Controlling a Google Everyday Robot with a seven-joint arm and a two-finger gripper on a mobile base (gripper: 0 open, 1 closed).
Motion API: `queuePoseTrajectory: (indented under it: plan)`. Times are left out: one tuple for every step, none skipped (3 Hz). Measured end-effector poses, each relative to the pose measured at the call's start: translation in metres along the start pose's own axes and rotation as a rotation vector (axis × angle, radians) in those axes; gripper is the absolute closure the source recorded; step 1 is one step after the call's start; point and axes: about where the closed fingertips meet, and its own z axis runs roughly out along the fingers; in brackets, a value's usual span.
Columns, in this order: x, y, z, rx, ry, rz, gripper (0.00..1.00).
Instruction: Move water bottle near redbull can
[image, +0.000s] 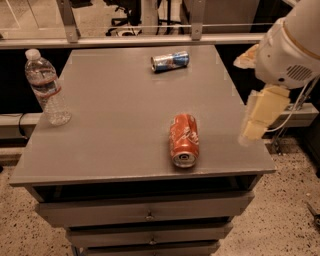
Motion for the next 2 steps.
queuePoseTrajectory:
  plan:
    - [-0.061,-0.006,0.031,-0.033,-0.217,-0.059,0.0]
    - [-0.106,-0.005,0.046,-0.048,-0.353,-0.1,0.0]
